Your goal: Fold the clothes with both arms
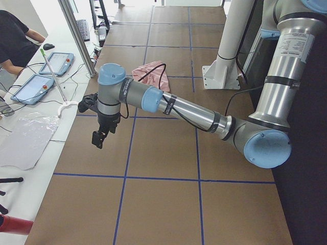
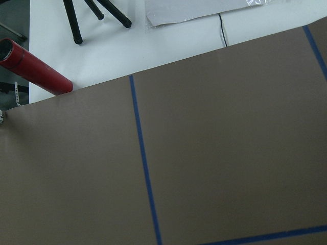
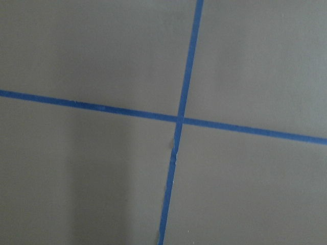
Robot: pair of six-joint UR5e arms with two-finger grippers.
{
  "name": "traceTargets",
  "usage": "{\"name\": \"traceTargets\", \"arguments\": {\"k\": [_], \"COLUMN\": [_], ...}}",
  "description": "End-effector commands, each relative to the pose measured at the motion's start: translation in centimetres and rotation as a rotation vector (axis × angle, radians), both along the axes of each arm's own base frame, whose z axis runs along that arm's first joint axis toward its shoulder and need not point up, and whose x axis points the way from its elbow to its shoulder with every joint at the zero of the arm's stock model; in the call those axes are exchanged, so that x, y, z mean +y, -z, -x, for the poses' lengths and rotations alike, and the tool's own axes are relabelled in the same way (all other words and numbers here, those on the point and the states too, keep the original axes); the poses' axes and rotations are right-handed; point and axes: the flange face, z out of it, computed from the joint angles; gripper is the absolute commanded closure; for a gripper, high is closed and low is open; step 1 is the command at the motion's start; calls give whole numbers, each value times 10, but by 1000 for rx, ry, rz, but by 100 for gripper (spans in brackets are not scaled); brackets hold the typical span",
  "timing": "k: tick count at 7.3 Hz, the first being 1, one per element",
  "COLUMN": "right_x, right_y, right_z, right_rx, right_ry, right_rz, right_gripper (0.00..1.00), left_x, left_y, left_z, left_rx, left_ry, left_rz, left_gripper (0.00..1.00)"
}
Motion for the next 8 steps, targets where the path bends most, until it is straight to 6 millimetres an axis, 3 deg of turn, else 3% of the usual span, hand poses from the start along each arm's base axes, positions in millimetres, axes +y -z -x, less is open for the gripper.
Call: {"name": "traceTargets", "arguments": {"k": [1,2,3,6,8], "right_x": [40,29,27,21,13], "right_y": [-51,-57,-54,-54,-45], "right_z": [-13,-14,-12,6,21], "right_rx": [-80,-80,-80,-76,-77], "right_ry": [-21,-23,-36,-55,-125], "right_rz": [29,2,-2,16,45], "right_gripper": [0,0,0,0,0], "left_x": [48,45,44,60,65], "left_y": [-88,-124,-137,-151,-138], "left_z": [3,-5,-7,-9,-15], "left_rx": [39,6,6,24,108], "left_ry": [-46,-55,-55,-60,-54], "left_rz": [63,52,62,162,230], "left_gripper": [0,0,0,0,0]}}
